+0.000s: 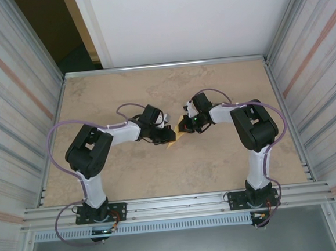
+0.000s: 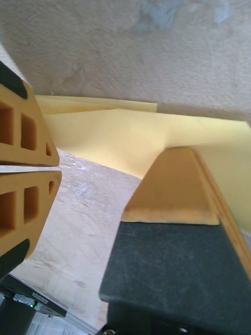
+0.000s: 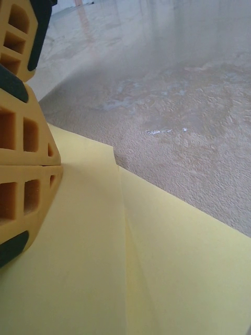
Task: Fold a paper plane with a square sheet of paper (pick it up from the middle)
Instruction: Fold the wing for the fifth time at the center of the table.
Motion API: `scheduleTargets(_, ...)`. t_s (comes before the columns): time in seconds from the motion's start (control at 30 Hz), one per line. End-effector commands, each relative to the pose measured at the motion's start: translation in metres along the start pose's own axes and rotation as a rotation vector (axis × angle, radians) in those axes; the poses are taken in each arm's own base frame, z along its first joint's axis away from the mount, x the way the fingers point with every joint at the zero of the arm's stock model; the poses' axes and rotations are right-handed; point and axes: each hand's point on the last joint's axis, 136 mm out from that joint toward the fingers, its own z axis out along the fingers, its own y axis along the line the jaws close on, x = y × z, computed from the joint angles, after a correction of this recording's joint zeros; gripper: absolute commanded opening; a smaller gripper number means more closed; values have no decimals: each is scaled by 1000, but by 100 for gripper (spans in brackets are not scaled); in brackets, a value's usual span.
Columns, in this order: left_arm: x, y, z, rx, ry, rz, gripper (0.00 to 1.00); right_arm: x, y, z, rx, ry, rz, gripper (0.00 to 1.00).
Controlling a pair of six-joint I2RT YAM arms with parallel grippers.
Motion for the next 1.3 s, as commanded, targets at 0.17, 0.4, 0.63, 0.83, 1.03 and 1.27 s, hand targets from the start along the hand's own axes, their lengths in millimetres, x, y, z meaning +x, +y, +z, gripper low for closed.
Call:
scheduleTargets(0.17, 7, -13, -18, -8, 3, 110, 11, 30, -71, 13, 237, 77, 110, 5)
scheduleTargets(0.4, 17, -8, -15, -51, 31, 120, 11, 32, -74, 16, 248, 90, 117, 5)
scheduleTargets(0.63, 20, 1, -13, -76, 45, 109, 11, 32, -76, 16, 257, 95, 118, 5)
scheduleTargets(0.83, 16, 8, -11, -86, 35, 93, 10, 32, -77, 16, 260, 96, 120, 4)
scheduleTargets(1.03, 17, 16, -8, -96, 41, 79, 10, 33, -77, 16, 262, 97, 121, 5)
scheduleTargets(1.27, 20, 26, -6, -110, 47, 60, 9, 35, -79, 17, 266, 102, 123, 5)
